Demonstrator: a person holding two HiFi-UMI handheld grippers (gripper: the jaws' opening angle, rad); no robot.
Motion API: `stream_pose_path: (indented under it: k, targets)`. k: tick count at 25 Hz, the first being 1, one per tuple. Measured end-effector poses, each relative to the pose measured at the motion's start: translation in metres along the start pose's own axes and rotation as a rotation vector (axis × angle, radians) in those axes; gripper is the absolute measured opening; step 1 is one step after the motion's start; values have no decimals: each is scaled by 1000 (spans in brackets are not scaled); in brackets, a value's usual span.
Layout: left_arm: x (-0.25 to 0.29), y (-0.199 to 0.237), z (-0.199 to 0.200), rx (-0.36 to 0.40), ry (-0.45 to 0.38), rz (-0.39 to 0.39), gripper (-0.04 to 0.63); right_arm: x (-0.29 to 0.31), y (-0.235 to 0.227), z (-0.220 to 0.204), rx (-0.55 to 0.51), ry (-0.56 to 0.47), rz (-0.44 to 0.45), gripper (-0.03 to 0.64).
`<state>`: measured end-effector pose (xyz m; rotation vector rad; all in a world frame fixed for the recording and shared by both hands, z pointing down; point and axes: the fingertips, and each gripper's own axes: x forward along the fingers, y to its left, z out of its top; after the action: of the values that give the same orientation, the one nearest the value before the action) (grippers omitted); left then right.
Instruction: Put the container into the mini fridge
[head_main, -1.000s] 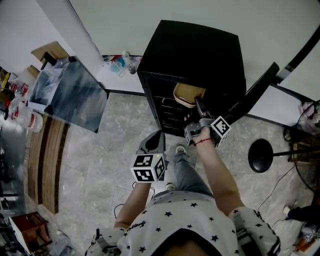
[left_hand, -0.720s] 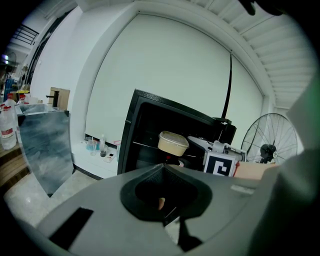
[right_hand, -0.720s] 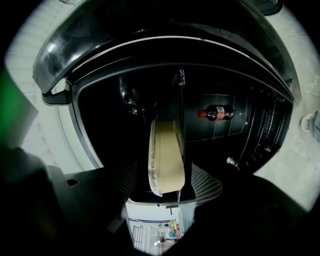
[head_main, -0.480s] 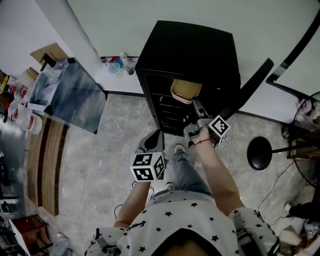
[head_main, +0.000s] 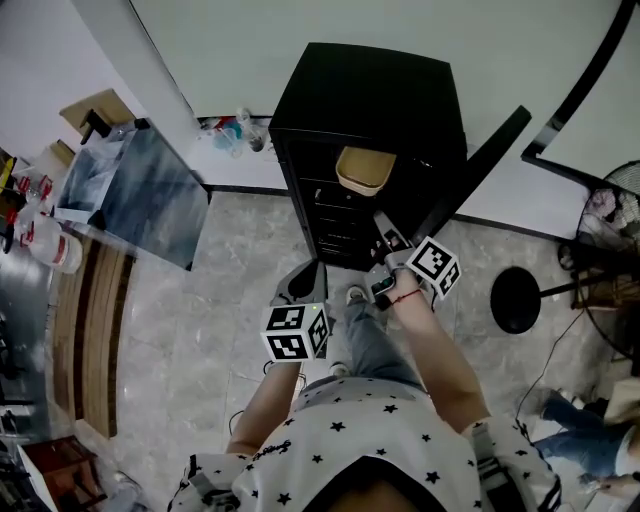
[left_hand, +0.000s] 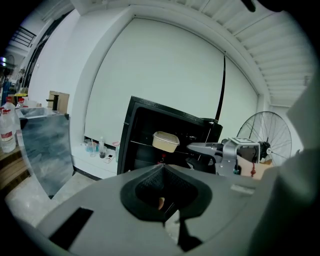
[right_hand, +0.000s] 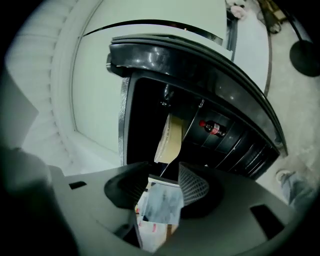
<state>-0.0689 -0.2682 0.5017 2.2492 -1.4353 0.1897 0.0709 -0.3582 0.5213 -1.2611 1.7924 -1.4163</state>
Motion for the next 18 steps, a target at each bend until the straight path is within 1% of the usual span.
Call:
stream_pose_path:
  k: [3,7,9,13,18]
  targets:
    - [-10,-3,0,7,-8,-7,12,-17,10,-11,-116,12,-33,95]
    - [-25,-7,-4,19,-14,-13,12,-40,23,-27,-268,28,-63,9]
    - [-33,-8,-6,23,-16,-14,12,-51,31,-35,-332,36,-67,-6]
    - [-47,-12,-10,26,-20,-8,12,-71,42,-48,-451,52,-68,-6]
    - [-66,-18,-17,36,-30,-4,12,-97,55,-60,-639,59,-77,-6]
